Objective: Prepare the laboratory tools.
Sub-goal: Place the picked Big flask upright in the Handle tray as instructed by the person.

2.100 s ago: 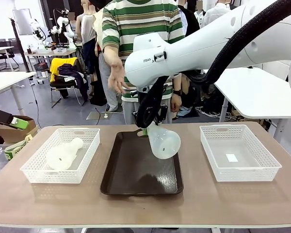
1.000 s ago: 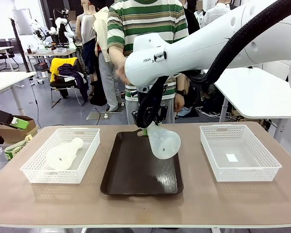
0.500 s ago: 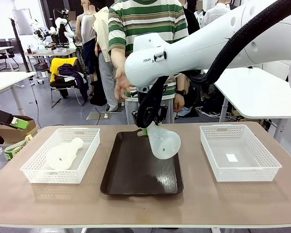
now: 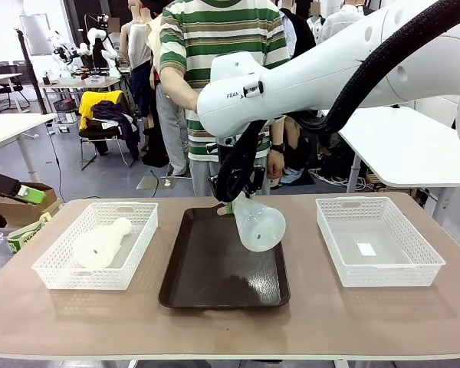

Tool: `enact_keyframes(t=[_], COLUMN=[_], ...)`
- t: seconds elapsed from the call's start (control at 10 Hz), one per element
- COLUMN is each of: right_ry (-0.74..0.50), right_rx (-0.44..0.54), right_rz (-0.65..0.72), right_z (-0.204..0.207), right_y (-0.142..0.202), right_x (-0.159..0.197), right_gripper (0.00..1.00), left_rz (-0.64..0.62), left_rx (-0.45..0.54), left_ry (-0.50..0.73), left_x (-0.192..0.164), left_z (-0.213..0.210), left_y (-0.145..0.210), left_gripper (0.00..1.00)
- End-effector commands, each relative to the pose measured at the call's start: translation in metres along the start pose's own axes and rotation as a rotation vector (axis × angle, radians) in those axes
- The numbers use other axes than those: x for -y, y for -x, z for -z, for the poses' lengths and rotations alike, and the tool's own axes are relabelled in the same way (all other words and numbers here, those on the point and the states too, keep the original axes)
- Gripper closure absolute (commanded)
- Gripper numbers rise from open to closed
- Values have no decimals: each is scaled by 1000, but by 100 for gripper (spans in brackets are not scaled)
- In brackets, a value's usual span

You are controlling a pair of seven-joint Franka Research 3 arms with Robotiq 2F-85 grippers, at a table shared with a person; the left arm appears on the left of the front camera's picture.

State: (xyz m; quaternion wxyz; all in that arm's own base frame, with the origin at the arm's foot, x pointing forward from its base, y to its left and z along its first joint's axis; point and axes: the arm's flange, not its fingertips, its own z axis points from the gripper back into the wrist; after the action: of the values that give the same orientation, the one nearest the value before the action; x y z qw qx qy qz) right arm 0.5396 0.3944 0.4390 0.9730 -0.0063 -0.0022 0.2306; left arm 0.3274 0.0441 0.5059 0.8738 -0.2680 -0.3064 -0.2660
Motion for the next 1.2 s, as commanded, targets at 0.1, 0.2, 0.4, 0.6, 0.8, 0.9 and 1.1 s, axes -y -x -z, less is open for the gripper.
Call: enact_keyframes(t=[0.1, 0.2, 0.4, 0.6, 0.8, 0.9, 1.1], right_ry=[-2, -2, -2, -2, -2, -2, -2], right_rx=[4, 4, 4, 4, 4, 4, 4], right_rz=[1, 1, 1, 1, 1, 1, 1], right_z=[0, 0, 0, 0, 0, 0, 0], right_y=[1, 1, 1, 1, 1, 1, 1], right_x=[1, 1, 1, 1, 1, 1, 1], right_gripper=[100, 100, 100, 100, 100, 100, 100], left_rz=[13, 13, 13, 13, 13, 13, 13], left_rx=[14, 14, 14, 14, 14, 14, 14], left_ry=[21, 21, 21, 21, 21, 21, 21], left_x=[-3, -3, -3, -3, -3, -3, -3], left_z=[-1, -1, -1, -1, -1, -1, -1], left_y=[1, 1, 1, 1, 1, 1, 1], left_gripper=[0, 0, 0, 0, 0, 0, 0])
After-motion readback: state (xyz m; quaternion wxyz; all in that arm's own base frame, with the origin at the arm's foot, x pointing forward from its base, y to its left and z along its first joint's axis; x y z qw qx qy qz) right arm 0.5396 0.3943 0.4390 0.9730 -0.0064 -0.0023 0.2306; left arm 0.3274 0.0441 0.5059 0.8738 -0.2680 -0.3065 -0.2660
